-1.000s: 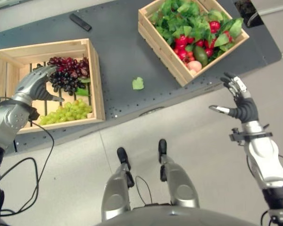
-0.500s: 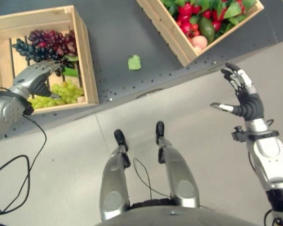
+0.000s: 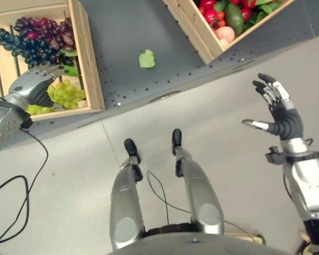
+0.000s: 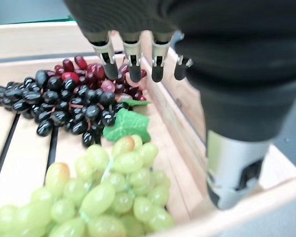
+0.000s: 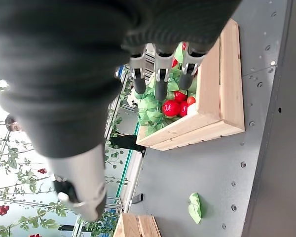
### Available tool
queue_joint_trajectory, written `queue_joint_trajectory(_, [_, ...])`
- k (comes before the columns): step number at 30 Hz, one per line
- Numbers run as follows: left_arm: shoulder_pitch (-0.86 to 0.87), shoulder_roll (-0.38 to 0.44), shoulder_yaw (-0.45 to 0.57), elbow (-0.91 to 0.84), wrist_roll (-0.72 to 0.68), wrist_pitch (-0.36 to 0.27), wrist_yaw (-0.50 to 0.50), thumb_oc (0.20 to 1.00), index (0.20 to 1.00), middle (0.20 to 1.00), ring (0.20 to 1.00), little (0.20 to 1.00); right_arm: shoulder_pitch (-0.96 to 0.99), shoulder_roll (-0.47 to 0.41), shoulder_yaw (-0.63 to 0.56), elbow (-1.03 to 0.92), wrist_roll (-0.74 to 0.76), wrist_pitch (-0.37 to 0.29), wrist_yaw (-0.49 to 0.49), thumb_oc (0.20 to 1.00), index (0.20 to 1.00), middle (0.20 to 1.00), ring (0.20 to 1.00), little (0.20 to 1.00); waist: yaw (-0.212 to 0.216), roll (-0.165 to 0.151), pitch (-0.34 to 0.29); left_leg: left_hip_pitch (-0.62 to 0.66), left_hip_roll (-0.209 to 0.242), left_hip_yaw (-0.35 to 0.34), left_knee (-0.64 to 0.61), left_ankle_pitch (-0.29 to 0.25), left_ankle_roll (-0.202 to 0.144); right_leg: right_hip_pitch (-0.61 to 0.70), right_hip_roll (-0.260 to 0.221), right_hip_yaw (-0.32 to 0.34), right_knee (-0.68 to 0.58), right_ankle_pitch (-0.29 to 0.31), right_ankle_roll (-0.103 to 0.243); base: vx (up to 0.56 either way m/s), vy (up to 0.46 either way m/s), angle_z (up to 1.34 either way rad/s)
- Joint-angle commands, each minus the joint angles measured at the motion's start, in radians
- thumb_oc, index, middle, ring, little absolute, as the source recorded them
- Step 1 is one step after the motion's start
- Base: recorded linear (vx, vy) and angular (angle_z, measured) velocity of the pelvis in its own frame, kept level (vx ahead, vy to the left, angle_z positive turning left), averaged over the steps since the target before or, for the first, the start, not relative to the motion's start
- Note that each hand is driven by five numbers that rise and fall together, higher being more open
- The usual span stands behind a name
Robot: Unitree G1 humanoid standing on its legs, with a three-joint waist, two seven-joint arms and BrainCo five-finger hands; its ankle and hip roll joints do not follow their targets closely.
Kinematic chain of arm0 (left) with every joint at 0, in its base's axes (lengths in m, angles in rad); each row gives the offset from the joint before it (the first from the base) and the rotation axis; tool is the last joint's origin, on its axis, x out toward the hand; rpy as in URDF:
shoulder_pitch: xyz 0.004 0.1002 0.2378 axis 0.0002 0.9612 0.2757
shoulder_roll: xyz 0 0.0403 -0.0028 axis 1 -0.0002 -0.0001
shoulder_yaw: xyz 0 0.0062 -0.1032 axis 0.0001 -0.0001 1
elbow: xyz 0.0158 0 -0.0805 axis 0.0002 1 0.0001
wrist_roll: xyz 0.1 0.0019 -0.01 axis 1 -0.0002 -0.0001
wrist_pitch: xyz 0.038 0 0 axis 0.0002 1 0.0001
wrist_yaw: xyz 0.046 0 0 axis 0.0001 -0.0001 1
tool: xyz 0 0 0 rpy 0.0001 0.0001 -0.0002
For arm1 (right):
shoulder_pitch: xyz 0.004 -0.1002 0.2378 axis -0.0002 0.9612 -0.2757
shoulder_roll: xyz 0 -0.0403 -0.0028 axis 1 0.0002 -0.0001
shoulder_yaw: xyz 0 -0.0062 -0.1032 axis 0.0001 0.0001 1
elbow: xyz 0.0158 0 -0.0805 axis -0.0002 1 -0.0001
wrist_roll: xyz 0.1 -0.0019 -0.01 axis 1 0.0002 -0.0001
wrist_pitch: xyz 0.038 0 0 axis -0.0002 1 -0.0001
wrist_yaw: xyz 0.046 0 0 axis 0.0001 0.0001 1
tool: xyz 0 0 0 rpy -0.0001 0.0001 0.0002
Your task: Pick up the fruits from the basket on one side to the basket on the other side
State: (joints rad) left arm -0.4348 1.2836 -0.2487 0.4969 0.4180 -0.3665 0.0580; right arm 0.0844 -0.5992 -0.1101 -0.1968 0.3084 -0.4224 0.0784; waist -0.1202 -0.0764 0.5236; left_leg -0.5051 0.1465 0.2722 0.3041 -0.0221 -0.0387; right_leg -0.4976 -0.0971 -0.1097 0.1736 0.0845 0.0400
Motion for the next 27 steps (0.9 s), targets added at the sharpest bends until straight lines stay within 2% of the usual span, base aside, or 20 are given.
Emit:
queue_joint_trajectory(1, [-0.008,0.086,0.095,-0.003,-0.025,0.003,-0.007,1.000,1.000,1.000,1.000,1.000,0.011,0.006,-0.067,-0.133,0.055,-0.063,0.002,1.000,1.000,1.000,1.000,1.000,0.007,-0.013,-0.004,0.032,0.004,-0.011,0.027,-0.042,-0.020,-0.020,-0.095,0.007,0.110,-0.066,0.127,0.00,0.000,0.00])
queue_joint_trajectory(7, [-0.016,0.085,0.083,0.010,-0.021,0.015,-0.030,1.000,1.000,1.000,1.000,1.000,0.003,0.004,-0.073,-0.145,0.066,-0.059,0.002,1.000,1.000,1.000,1.000,1.000,0.007,-0.014,-0.004,0.010,0.005,-0.012,0.032,-0.042,-0.021,-0.041,-0.092,0.006,0.111,-0.068,0.124,0.00,0.000,0.00])
queue_joint_trajectory(18, [-0.099,0.111,-0.018,0.156,0.110,0.099,-0.129,1.000,1.000,1.000,1.000,1.000,0.004,0.022,-0.091,-0.158,0.086,-0.029,0.027,1.000,1.000,1.000,1.000,1.000,-0.002,-0.021,-0.004,-0.036,0.011,-0.016,0.043,-0.044,-0.018,-0.080,-0.088,0.003,0.118,-0.068,0.120,0.00,0.000,0.00])
queue_joint_trajectory(27, [-0.162,0.097,-0.087,0.183,0.172,0.131,-0.136,1.000,1.000,1.000,1.000,1.000,0.004,0.023,-0.092,-0.176,0.103,-0.020,0.042,1.000,1.000,1.000,1.000,1.000,-0.003,-0.027,-0.004,-0.061,0.017,-0.021,0.051,-0.046,-0.017,-0.106,-0.084,-0.005,0.129,-0.074,0.120,0.00,-0.001,0.00])
